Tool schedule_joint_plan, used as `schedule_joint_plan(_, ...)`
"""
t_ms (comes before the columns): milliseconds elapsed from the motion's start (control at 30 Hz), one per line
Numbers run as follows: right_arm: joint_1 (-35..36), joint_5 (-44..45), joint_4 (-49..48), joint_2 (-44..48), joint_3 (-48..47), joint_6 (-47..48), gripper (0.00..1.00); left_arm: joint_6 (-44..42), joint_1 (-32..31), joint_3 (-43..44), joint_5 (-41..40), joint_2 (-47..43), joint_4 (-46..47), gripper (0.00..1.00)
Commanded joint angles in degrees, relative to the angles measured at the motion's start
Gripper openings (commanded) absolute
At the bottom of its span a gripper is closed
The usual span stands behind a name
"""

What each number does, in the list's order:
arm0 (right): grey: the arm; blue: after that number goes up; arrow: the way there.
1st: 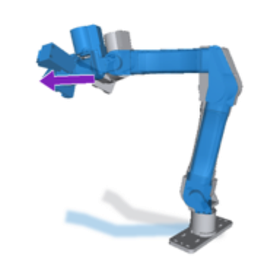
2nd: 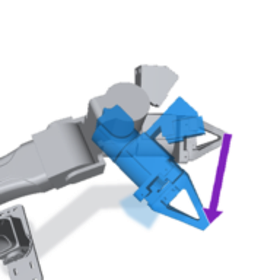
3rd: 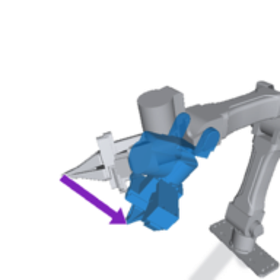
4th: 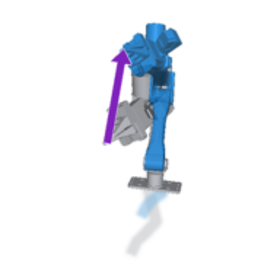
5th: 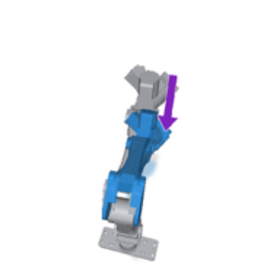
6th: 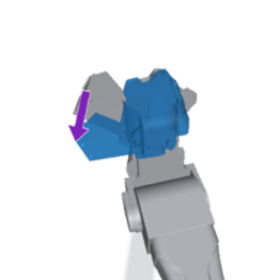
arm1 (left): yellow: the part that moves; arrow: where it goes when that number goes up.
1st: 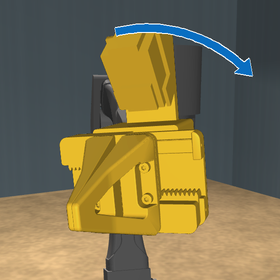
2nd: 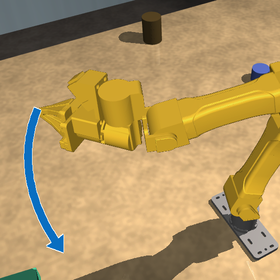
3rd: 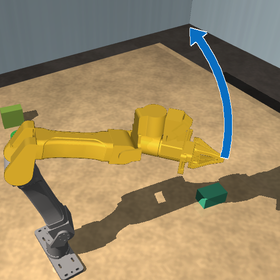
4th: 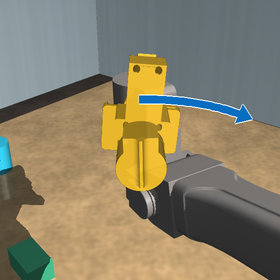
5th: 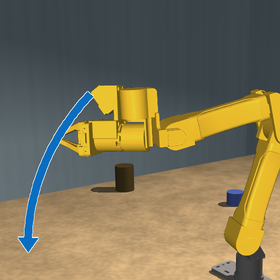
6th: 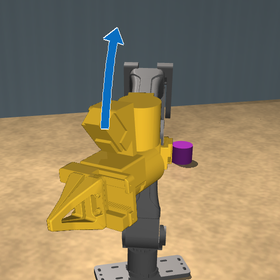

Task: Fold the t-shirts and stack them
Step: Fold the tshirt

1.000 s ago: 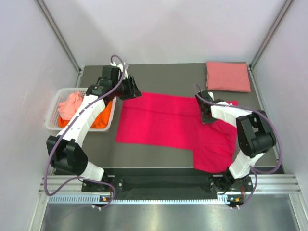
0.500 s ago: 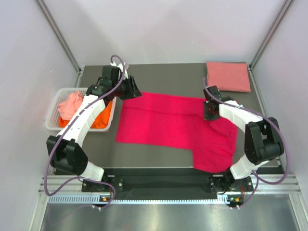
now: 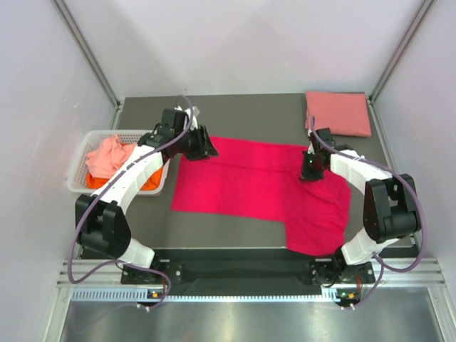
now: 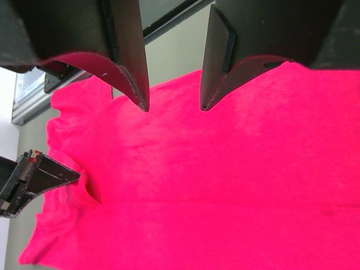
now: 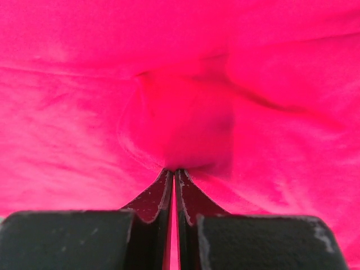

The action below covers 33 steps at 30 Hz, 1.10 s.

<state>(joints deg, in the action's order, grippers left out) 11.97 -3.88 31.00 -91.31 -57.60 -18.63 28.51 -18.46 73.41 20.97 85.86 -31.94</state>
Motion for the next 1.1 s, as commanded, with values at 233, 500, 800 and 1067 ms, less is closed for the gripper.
schedule_joint_plan(233, -2.9, -10.4, -5.3, 3.0, 3.3, -5.4, 0.12, 5.8, -5.3, -6.8, 3.2, 1.6, 15.2, 0.48)
schedule_joint_plan(500, -3.7, -1.4, -1.1, 12.5, 3.6, -10.3, 0.28, 10.8, -16.0, -8.9, 4.3, 10.6, 33.7, 0.49)
schedule_joint_plan(800, -14.4, 9.6, 3.7, 21.4, 10.1, -18.4, 0.29, 6.4, -24.3, 2.7, 3.1, 26.4, 45.6, 0.48)
schedule_joint_plan(1067, -19.4, 11.9, 6.2, 25.7, 15.8, -22.1, 0.38, 0.9, -26.8, 9.3, 4.9, 37.2, 47.1, 0.48)
